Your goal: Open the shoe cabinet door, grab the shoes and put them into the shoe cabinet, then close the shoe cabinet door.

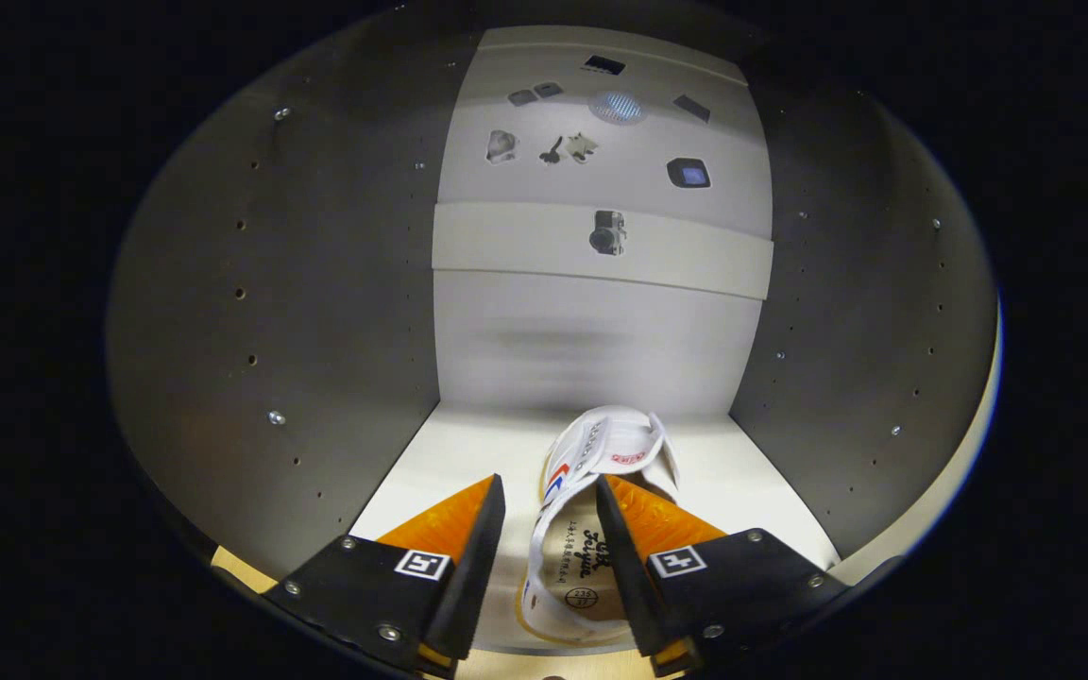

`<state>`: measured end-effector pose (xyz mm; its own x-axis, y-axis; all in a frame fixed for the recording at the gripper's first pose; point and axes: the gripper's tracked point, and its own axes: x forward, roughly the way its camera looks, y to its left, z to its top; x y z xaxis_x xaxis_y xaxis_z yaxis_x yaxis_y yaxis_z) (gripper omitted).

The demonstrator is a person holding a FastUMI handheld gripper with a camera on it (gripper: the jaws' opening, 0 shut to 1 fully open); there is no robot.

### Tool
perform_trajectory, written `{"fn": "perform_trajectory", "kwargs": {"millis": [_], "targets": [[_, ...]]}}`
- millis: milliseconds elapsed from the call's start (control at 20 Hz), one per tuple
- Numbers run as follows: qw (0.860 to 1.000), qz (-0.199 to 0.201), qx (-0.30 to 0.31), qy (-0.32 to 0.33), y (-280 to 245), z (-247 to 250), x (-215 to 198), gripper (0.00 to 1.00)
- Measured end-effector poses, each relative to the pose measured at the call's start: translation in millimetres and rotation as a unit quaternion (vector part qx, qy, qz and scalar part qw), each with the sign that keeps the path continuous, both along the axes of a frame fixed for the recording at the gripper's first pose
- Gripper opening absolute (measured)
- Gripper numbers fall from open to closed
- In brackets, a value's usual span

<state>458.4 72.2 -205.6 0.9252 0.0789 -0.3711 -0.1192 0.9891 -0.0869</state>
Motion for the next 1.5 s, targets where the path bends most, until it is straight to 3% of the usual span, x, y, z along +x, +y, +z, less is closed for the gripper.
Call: {"fn": "perform_trajectory", "kwargs": {"millis": [100,250,550,1000,1500], "targets": [[1.000,0.005,0.002,-0.010,4,9,-7,0.73],[0.999,0.009,0.015,-0.039,4,36,-27,0.80],[0.993,-0.003,0.038,-0.114,-13,112,-114,0.93],[0.984,-0.023,0.087,-0.154,-58,170,-277,0.93],[0.983,-0.024,0.084,-0.162,-74,195,-404,0.93]]}}
